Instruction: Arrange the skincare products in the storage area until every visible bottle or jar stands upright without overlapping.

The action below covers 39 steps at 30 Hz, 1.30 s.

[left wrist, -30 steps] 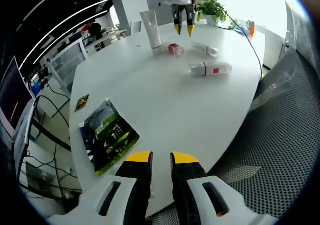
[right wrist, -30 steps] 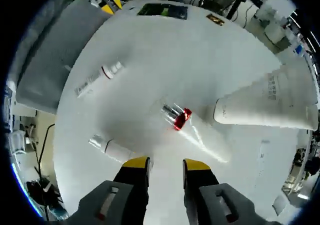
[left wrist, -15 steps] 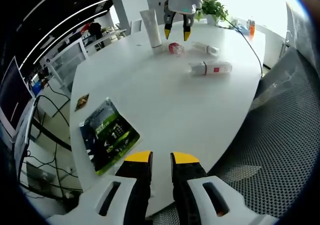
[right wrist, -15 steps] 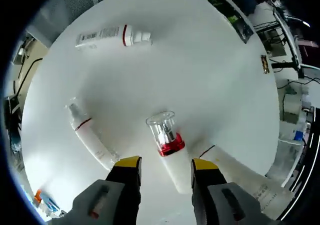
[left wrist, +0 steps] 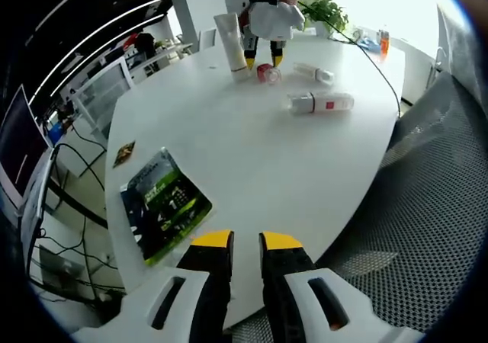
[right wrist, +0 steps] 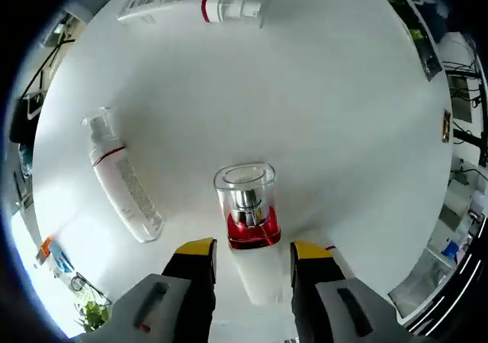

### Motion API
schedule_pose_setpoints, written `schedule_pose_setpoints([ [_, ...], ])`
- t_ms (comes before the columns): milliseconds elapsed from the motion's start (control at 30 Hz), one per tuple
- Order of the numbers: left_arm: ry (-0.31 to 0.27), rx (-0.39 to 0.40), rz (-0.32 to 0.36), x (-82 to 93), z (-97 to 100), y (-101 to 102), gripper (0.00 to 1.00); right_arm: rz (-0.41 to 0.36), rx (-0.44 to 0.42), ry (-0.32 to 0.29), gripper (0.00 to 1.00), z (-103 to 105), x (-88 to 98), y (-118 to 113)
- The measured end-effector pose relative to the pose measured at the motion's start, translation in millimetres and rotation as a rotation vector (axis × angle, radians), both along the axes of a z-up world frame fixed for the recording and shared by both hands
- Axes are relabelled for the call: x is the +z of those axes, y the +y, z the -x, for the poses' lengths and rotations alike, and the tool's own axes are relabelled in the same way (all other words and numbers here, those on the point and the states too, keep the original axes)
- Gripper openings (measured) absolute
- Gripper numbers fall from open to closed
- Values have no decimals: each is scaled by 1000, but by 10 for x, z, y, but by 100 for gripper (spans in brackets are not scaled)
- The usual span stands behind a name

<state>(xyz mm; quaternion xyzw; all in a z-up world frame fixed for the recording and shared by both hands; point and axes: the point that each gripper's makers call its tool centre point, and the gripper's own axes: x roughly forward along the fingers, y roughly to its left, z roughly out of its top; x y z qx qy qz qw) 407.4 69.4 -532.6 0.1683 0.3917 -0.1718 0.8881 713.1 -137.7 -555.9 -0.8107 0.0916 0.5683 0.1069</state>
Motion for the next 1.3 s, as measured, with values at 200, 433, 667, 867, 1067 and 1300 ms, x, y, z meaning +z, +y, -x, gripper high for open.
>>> schedule_pose_setpoints([
  [200, 9, -3, 1, -15, 8, -5, 10, 35, 36, -15, 34, -59, -81, -45],
  [433, 22, -6, 2, -43, 22, -9, 9, 52, 63, -29, 32, -112, -162, -41],
  [667, 35, -9, 1, -63, 36, -13, 8, 88, 96, -32, 30, -120, -164, -45],
  [867, 43, -11, 0, -72, 44, -19, 8, 118, 91, -65, 27, -141, -184, -39],
  [1067, 49, -13, 0, -84, 50, -22, 8, 115, 71, -76, 28, -151, -166, -44],
  [1300, 53, -15, 1, -89, 54, -29, 8, 119, 44, -81, 27, -162, -163, -43],
])
